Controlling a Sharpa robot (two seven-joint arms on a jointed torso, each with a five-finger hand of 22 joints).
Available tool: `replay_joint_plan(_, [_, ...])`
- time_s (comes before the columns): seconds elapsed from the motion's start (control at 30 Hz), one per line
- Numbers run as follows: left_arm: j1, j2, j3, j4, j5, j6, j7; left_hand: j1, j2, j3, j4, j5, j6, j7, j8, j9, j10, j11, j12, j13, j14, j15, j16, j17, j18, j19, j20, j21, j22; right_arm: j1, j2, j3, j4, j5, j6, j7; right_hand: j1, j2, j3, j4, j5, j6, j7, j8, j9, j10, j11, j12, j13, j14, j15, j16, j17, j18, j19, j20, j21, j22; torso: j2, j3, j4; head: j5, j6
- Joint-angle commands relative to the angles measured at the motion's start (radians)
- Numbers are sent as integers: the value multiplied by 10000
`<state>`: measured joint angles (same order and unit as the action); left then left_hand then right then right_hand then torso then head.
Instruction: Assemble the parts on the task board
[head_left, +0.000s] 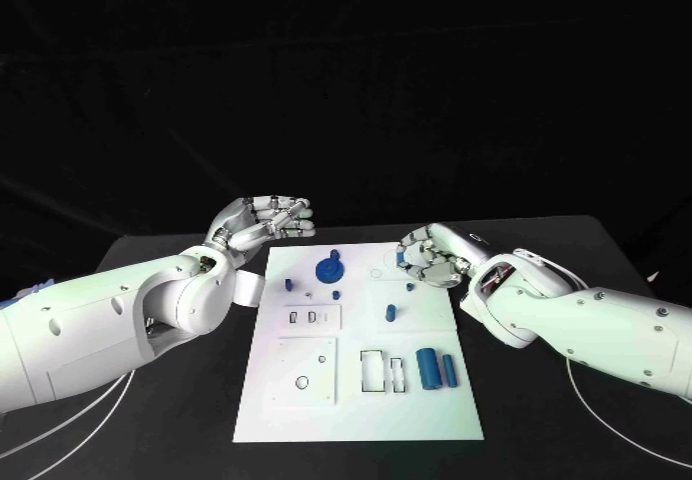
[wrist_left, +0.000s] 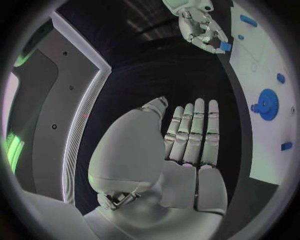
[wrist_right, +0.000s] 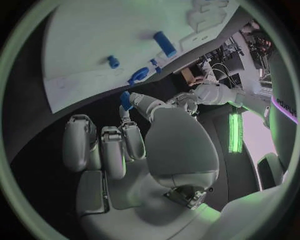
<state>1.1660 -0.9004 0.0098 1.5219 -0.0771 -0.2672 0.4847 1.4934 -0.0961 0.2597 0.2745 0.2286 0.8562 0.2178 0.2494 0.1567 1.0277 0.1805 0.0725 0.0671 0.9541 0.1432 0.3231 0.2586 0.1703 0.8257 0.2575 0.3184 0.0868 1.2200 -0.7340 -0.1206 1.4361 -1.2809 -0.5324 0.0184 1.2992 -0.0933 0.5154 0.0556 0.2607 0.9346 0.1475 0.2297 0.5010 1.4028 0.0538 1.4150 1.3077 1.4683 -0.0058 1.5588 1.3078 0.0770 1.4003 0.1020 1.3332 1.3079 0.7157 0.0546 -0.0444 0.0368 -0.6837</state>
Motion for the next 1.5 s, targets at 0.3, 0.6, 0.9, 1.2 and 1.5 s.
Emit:
replay_joint_plan(0.3, [2, 202, 4, -138, 25, 125, 45, 8, -98, 33, 5, -36, -76, 268, -47, -13, 19, 71, -64, 4, -61, -5, -65, 10, 135, 6, 75, -56, -8, -141, 1080, -21, 638, -784, 295, -1449, -71, 25, 46, 22, -43, 111, -97, 124, 175, 50, 24, 0, 632, 941, -69, 15, 2262, -46, -20, -76, -27, 86, 0, -36, -4, 294, -73])
replay_joint_plan(0.6, [0, 264, 2, -166, 25, 100, 43, 8, -98, 33, 5, -36, -76, 268, -47, -13, 19, 71, -64, 4, -61, -5, -65, 10, 135, 6, 75, -56, -8, -381, 1876, -97, 501, -1173, 944, -2056, -180, 23, 46, 71, -79, 78, -92, 136, 184, 25, 30, -26, 609, 932, -68, 3, 2224, -35, -49, -80, -75, 46, 4, -79, 12, 395, -134])
replay_joint_plan(0.9, [1, 286, 3, -156, 25, 56, 51, 2, -104, 66, 4, -37, -65, 261, -44, -12, 32, 66, -59, 7, -58, -6, -70, 19, 136, 11, 76, -60, -15, -599, 2517, -157, 103, -1569, 1413, -2393, -239, 11, 39, 95, -117, 67, -94, 149, 192, 14, 29, -37, 600, 929, -69, -2, 2207, -31, -60, -81, -95, 32, 12, -58, 28, 481, -219])
replay_joint_plan(1.2, [1, 313, 3, -168, 25, 40, 53, 3, -105, 78, 2, -36, -62, 259, -44, -11, 36, 64, -58, 7, -59, -7, -73, 21, 136, 11, 76, -61, -17, -803, 2880, -189, -140, -1815, 1486, -2489, -255, 11, 39, 103, -123, 61, -94, 150, 193, 11, 29, -41, 597, 926, -69, -6, 2196, -25, -74, -82, -116, 12, 7, -69, 41, 526, -293])
replay_joint_plan(1.5, [2, 321, 3, -169, 25, 44, 49, 5, -106, 91, -1, -35, -58, 257, -43, -11, 39, 63, -58, 8, -62, -7, -76, 23, 136, 11, 76, -63, -20, -885, 3051, -204, -323, -1901, 1510, -2549, -272, 7, 42, 106, -127, 53, -97, 156, 196, 7, 27, -45, 594, 925, -70, -7, 2193, -25, -73, -83, -118, 13, 0, -67, 4, 566, -318])
